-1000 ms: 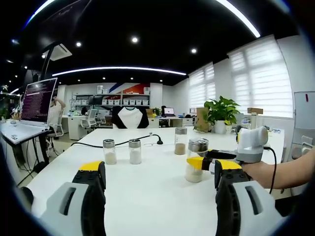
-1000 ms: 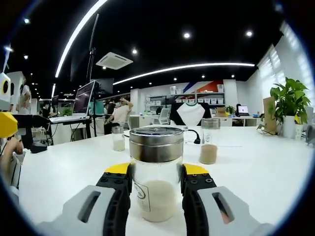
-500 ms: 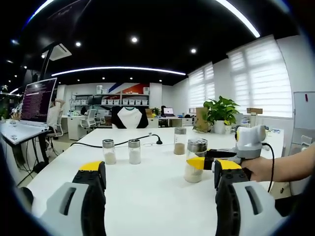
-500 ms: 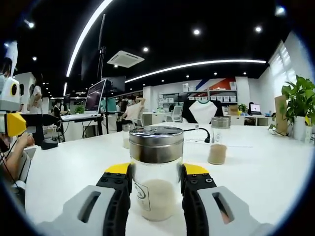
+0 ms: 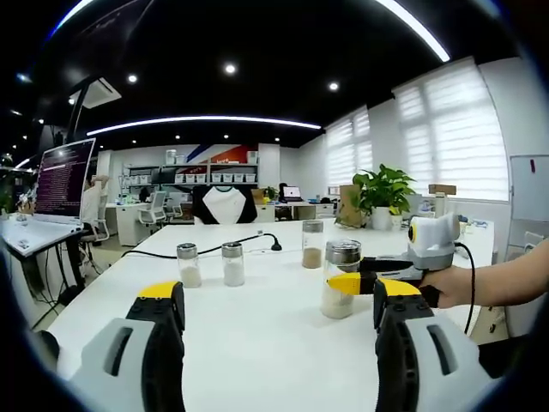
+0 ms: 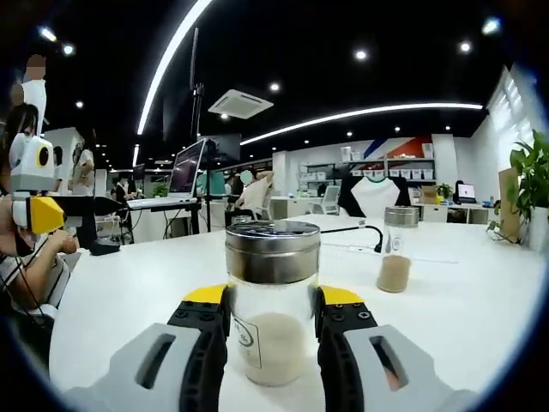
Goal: Rotate the seasoning bottle until the label or dispensing opening points toward the visible target arrow and the bottle remains upright within the marked orientation range
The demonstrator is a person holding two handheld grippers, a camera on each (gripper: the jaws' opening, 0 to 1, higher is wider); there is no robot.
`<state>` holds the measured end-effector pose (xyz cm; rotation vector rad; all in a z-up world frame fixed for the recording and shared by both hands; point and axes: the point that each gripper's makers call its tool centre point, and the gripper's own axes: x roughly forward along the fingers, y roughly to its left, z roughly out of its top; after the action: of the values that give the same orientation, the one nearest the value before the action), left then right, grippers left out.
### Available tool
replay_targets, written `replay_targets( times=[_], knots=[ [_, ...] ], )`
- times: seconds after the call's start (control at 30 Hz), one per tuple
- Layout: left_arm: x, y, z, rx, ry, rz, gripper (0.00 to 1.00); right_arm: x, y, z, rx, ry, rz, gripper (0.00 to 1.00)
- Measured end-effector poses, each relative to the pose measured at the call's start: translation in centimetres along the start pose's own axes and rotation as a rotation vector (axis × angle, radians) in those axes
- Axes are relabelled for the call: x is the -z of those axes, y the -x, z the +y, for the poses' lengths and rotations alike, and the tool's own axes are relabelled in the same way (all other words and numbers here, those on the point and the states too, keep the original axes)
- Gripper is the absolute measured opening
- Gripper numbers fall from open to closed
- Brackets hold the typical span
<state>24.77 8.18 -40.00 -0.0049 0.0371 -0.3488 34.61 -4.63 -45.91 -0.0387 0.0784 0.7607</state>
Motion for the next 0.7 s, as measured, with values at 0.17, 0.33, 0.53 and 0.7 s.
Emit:
replay_targets(
  times=[0.17, 0.33, 0.53, 0.7],
  knots=[
    [0.14, -0.11, 0.04, -0.002, 0.003, 0.004, 0.96, -0.01, 0.08, 0.21, -0.048, 0.004, 0.003, 0.37],
    [0.17, -0.18, -0.08, 0.002, 0.002, 0.005, 0.96, 0.01, 0.03, 0.31, -0.075, 0.005, 0.008, 0.37],
    [0.21, -0.15, 0.12, -0.003, 0.007, 0.006, 0.96, -0.02, 0.0, 0.43, -0.09, 0.003, 0.01, 0.38],
    [0.21, -0.13, 0.29, -0.007, 0.009, 0.005, 0.96, -0.05, -0.02, 0.53, -0.097, -0.001, 0.011, 0.38]
  ],
)
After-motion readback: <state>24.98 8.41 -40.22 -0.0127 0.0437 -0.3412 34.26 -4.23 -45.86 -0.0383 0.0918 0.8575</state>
